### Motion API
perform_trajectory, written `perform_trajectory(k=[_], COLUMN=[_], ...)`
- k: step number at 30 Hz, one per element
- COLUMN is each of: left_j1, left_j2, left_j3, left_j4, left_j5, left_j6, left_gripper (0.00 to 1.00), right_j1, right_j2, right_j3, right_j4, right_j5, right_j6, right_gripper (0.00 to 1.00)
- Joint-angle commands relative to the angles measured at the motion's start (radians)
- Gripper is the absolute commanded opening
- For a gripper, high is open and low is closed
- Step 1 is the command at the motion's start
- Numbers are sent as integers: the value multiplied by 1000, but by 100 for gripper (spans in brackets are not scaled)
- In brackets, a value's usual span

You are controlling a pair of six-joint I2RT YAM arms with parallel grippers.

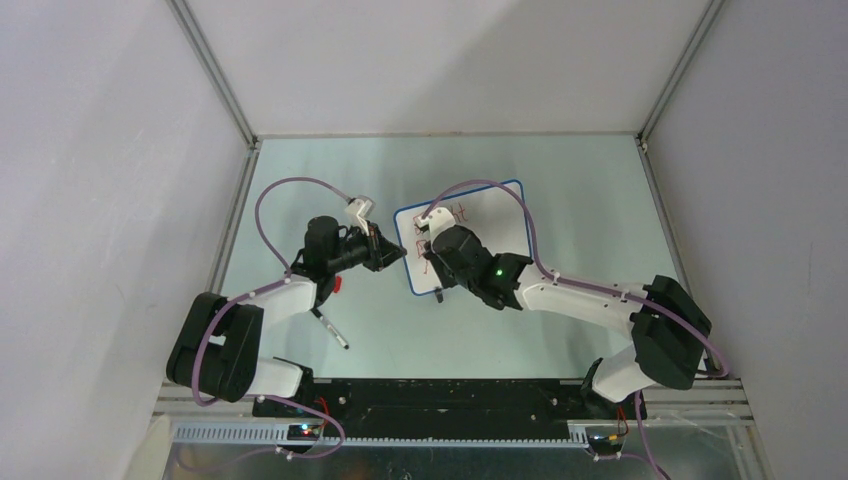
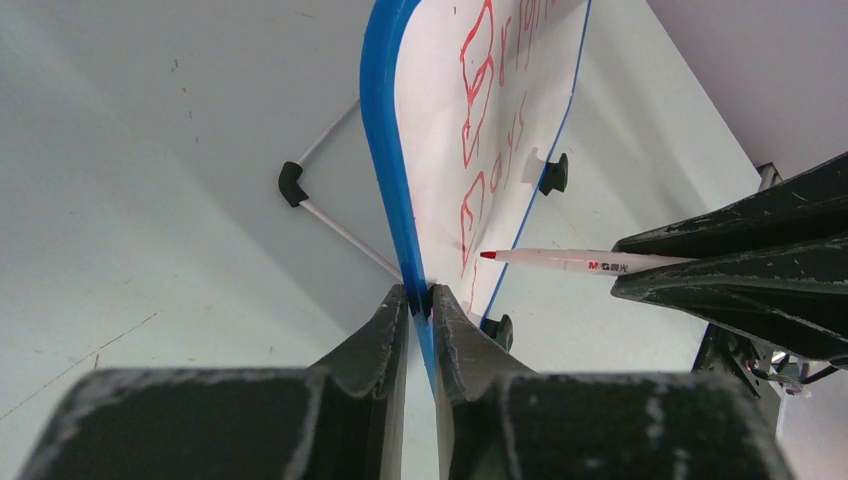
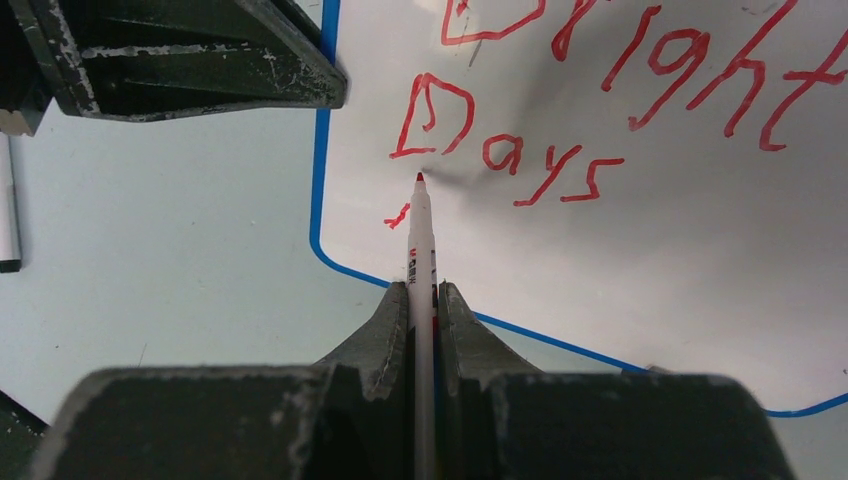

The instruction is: Write a sentence on the whiteboard

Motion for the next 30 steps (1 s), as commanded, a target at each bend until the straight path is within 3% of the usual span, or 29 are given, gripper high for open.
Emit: perform_trajectory(k=[1, 30], left_j1=[-11, -10], left_j2=[-28, -36], left_j3=[49, 47], left_j4=[2, -2], left_j5=[-3, -5], left_j6=[26, 29], left_gripper=[16, 16], right_j1=[-11, -10], right_j2=[17, 5], right_j3=[40, -11], right_j4=[17, -26], right_j5=[11, 24], right_j6=[-6, 22], right_gripper=[0, 0])
